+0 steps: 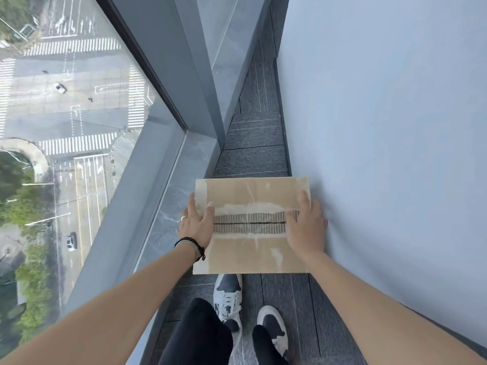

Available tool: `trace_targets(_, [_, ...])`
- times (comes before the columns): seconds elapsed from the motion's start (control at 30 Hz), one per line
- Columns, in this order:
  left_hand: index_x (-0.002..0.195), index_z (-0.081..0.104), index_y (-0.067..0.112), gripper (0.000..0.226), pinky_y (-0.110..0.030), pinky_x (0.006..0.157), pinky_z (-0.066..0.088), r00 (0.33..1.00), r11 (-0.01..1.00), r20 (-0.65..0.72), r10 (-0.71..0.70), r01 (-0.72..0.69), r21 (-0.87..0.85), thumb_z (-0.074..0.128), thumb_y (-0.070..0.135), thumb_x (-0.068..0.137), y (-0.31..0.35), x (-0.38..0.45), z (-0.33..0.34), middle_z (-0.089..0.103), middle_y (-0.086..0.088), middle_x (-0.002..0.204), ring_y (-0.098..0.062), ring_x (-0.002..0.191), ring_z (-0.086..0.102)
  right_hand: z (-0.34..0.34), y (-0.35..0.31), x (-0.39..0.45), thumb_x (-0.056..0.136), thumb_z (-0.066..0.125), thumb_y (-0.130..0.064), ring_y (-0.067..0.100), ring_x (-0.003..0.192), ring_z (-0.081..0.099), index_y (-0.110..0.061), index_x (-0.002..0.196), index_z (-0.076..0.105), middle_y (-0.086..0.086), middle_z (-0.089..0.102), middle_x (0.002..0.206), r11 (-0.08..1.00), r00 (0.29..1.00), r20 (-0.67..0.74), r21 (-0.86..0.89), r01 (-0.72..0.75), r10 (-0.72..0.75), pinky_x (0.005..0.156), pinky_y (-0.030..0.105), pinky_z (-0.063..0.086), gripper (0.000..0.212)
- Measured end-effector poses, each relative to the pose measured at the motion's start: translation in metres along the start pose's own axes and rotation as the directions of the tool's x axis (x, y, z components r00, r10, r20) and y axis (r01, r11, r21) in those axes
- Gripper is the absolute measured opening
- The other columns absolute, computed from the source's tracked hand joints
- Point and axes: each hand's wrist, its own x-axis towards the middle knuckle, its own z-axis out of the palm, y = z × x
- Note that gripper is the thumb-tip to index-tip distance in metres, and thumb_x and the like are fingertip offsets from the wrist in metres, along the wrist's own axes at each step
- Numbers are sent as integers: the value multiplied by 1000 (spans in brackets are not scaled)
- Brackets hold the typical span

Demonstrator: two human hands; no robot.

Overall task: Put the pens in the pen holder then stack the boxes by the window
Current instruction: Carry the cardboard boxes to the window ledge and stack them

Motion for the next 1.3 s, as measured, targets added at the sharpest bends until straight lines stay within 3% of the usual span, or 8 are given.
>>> trace_targets(0.13, [158, 4, 41, 77, -55, 121, 14, 1000, 1000, 9, 23, -23, 13, 33, 64, 91, 38, -29, -31, 28, -16, 162, -27, 153, 16, -40, -40, -14, 104, 41, -36, 34, 152, 24, -22, 162, 22, 19, 29, 163, 998, 999, 2, 41, 53, -54, 121, 51, 22, 62])
trace_targets(0.3, [160, 9, 37, 69, -49, 121, 16, 994, 993, -20, 111, -112, -27, 36, 58, 99, 115, -81, -87, 30, -11, 162, -26, 152, 20, -124, -124, -52, 106, 43, -34, 36, 146, 33, -21, 160, 28, 18, 31, 162, 976, 990, -55, 163, 141, -134, 119, 50, 27, 58])
trace_targets(0.57, [160, 10, 35, 64, -42, 121, 13, 968, 956, -63, 242, -249, -155, 37, 50, 104, 205, -183, -174, 22, 1, 166, -24, 154, 13, -226, -227, -139, 105, 44, -35, 23, 146, 36, -26, 159, 29, 6, 39, 159, 912, 961, -98, 303, 275, -258, 120, 51, 30, 56])
trace_targets(0.77, [161, 12, 33, 63, -45, 122, 11, 956, 925, -138, 260, -287, -249, 35, 50, 104, 239, -255, -226, 25, -1, 165, -25, 155, 12, -291, -274, -204, 105, 44, -33, 22, 144, 39, -24, 157, 33, 4, 43, 155, 888, 933, -109, 284, 360, -344, 120, 47, 30, 54])
trace_targets(0.93, [159, 16, 34, 63, -44, 121, 20, 939, 900, -218, 265, -322, -294, 36, 52, 102, 242, -316, -253, 31, -3, 162, -22, 150, 25, -328, -297, -247, 104, 45, -34, 22, 143, 40, -25, 155, 37, 3, 44, 155, 858, 899, -92, 271, 436, -428, 120, 46, 30, 53])
trace_targets(1.1, [160, 19, 31, 62, -44, 122, 21, 904, 880, -398, 157, -311, -360, 39, 48, 103, 226, -371, -271, 31, -4, 163, -22, 152, 21, -343, -316, -287, 104, 42, -36, 23, 145, 38, -26, 156, 35, 2, 43, 156, 769, 782, 16, 198, 608, -623, 120, 47, 30, 54])
trace_targets(1.3, [159, 22, 27, 60, -39, 118, 22, 804, 802, -590, -74, -304, -515, 42, 42, 105, 169, -459, -261, 28, -5, 163, -20, 150, 24, -340, -320, -351, 103, 43, -36, 23, 148, 34, -23, 157, 34, 1, 40, 160, 569, 534, 221, 143, 810, -816, 121, 47, 28, 56])
